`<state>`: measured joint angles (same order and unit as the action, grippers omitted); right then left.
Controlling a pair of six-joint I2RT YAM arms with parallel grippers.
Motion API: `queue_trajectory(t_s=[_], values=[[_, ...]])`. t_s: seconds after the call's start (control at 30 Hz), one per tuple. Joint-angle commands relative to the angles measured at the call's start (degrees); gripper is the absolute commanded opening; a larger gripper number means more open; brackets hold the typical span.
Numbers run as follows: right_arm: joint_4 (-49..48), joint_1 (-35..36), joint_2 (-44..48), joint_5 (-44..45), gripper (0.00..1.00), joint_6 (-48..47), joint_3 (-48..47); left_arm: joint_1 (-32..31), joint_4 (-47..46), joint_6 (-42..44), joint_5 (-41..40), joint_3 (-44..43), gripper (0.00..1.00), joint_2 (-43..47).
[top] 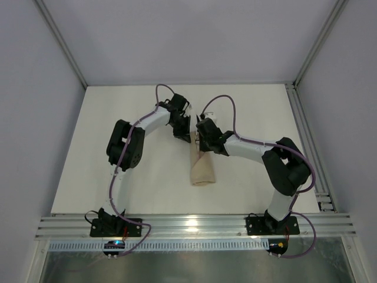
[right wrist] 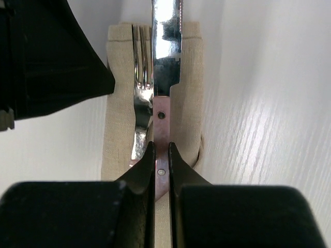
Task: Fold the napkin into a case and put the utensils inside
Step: Insert the knife into the folded napkin.
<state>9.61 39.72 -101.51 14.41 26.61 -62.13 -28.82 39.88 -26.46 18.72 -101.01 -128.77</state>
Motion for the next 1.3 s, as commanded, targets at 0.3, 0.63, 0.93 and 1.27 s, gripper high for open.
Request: queue_trajectory(t_s=[0.3,0.63,0.93,1.27], values=[[7.2,3.0,6.8,1.0,0.04,7.0,1.5,1.0,-4.1,-2.4,-0.5,2.6,0.00,2.6],[8.9,3.1,4.2,0.8,0.10,8.4,1.1,1.1,-4.0,-1.9,0.4,2.3,0.00,2.6],[10.1,2.8,2.0,5.9,0.27,2.7,-7.1,1.0,-4.2,-1.2,1.1,2.7,0.00,3.3],[11.0,0.8,-3.6,1.5,0.32,1.9,-10.6,1.0,-4.4,-1.6,2.0,3.0,0.00,3.5]])
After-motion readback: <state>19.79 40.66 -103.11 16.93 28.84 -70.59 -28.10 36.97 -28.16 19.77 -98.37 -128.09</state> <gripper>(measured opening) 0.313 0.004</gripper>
